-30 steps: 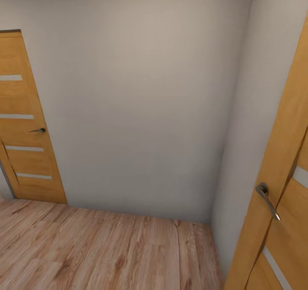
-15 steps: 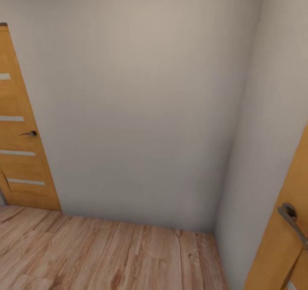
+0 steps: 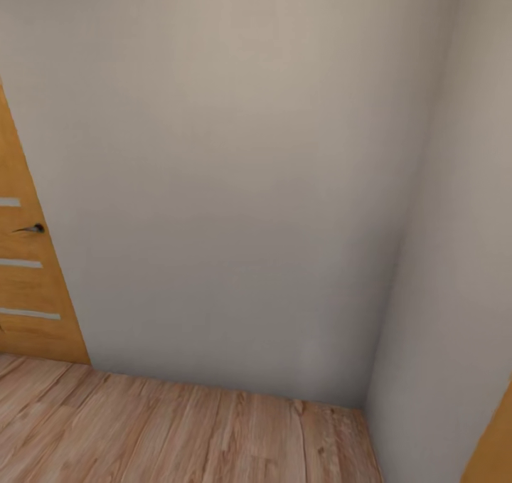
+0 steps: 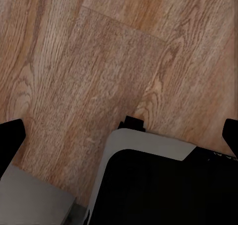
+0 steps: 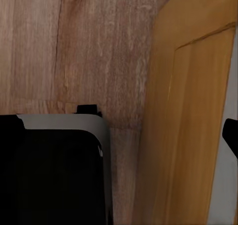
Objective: Move the two storage containers from the living room to the garage. In the garage, place one container on the floor and stack the other container on top of it (either order is fine).
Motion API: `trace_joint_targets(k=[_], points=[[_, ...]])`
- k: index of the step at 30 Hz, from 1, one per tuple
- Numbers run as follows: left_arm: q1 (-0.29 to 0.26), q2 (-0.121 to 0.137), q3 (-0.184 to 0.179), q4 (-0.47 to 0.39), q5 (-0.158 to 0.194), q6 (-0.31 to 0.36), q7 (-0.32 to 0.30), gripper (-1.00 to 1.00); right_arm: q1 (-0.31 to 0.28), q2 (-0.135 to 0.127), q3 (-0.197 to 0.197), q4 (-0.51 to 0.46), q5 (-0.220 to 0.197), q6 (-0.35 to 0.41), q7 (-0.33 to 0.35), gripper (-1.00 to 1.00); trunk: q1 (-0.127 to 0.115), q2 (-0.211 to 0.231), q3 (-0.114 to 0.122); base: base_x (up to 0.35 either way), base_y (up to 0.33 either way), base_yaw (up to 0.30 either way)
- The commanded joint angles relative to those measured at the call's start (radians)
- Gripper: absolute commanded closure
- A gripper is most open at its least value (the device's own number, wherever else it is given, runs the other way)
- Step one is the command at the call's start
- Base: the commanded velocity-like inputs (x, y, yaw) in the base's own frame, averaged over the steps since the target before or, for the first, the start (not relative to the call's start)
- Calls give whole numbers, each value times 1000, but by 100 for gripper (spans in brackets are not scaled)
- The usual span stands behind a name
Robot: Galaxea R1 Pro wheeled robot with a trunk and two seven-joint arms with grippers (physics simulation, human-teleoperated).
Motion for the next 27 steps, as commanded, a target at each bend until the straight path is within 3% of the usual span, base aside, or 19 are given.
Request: trace_joint_targets(k=[1,9,27], points=[[-1,0,-6,1,8,-3,2,-100,-2,0,9,3,-7,-5,-2,-100,1,-1,-1,322,0,0],[-1,0,-6,0,8,-4,2,-100,-2,0,9,3,-7,-6,-3,-100,1,-1,-1,262,0,169],[-1,-3,-4,-1,8,-3,3,-100,-1,-3,8,2,-6,-7,-2,-100,1,-1,-1,9,0,268]])
